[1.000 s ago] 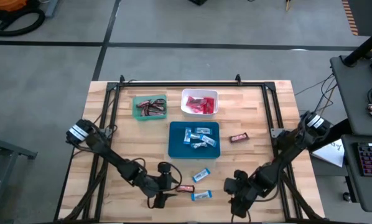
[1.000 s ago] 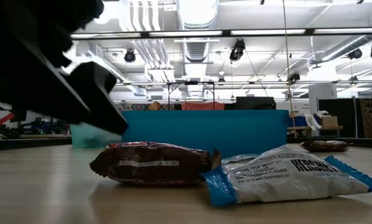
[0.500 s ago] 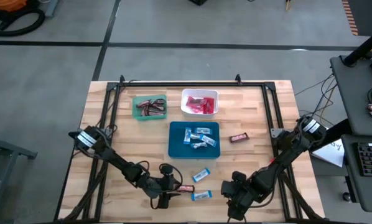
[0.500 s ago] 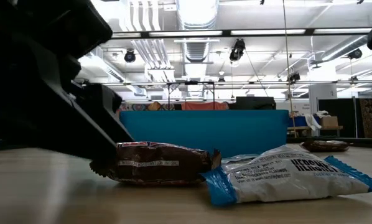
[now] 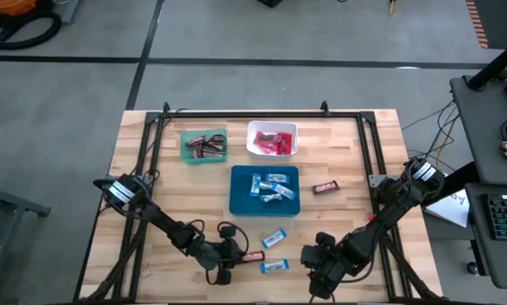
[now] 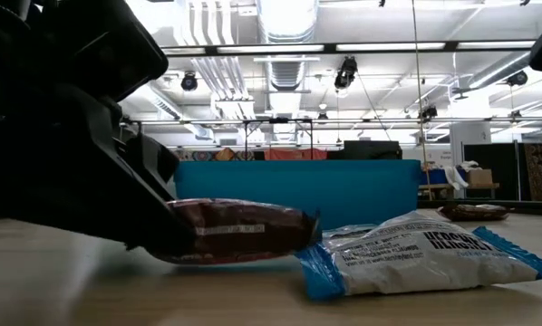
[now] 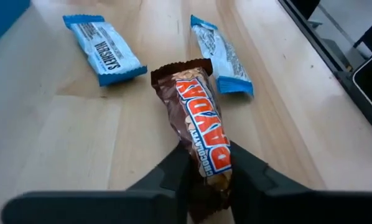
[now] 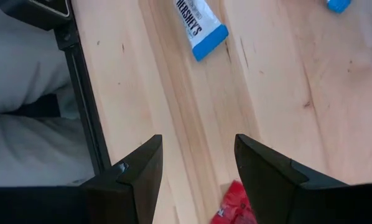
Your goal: Sort candy
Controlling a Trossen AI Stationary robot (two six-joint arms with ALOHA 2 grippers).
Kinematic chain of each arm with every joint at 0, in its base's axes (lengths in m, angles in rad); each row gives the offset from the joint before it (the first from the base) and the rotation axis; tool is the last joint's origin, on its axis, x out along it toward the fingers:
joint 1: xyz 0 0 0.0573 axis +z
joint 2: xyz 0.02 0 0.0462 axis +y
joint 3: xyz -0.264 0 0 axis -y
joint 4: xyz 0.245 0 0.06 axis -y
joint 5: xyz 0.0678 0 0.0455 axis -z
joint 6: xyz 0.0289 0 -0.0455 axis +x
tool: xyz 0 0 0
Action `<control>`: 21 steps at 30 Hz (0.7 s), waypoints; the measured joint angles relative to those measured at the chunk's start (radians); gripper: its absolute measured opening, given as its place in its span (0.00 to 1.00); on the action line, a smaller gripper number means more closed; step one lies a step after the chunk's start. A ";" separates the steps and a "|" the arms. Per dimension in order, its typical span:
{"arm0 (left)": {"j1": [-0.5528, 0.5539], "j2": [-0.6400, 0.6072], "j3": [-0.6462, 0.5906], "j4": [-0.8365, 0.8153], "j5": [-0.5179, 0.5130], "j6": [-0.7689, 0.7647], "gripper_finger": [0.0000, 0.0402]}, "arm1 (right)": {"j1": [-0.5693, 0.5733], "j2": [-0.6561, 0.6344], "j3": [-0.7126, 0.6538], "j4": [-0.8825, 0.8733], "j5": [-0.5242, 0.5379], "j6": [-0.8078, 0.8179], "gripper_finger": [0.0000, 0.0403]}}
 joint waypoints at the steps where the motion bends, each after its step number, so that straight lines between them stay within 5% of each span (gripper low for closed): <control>1: 0.000 -0.003 0.000 -0.003 0.002 0.000 0.13 | 0.000 0.000 0.000 0.000 0.007 0.000 0.47; 14: 0.002 -0.324 -0.002 -0.373 0.028 0.038 0.13 | 0.000 -0.001 -0.001 0.000 0.012 -0.021 0.47; 21: 0.025 -0.598 -0.002 -0.797 -0.159 -0.009 0.13 | -0.006 -0.001 -0.001 -0.001 0.013 -0.068 0.47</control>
